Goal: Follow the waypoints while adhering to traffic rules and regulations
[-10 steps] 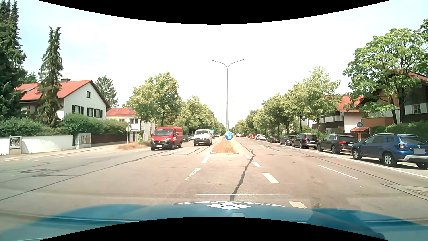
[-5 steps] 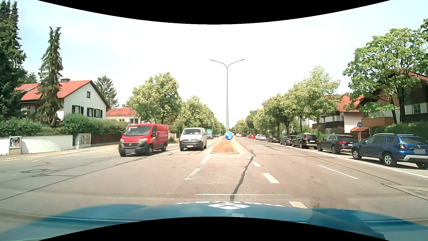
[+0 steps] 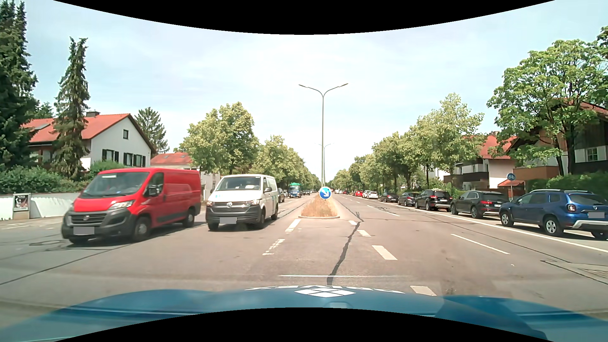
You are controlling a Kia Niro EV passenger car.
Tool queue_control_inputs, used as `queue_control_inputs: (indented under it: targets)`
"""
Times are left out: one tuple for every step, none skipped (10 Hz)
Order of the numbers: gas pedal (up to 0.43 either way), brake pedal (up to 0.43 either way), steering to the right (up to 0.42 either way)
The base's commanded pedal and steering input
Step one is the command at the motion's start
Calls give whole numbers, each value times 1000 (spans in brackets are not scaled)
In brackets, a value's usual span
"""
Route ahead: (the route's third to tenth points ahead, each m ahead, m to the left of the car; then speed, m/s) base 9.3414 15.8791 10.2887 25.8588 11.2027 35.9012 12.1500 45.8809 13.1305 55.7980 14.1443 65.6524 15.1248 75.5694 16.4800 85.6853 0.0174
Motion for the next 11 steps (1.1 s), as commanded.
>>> queue_control_inputs:
  targets:
    - [0,238,-3]
    - [0,238,-3]
    - [0,238,-3]
    - [0,238,-3]
    - [0,238,-3]
    - [0,238,-3]
    - [0,238,-3]
    - [0,238,-3]
    - [0,238,-3]
    - [0,238,-2]
    - [0,238,-3]
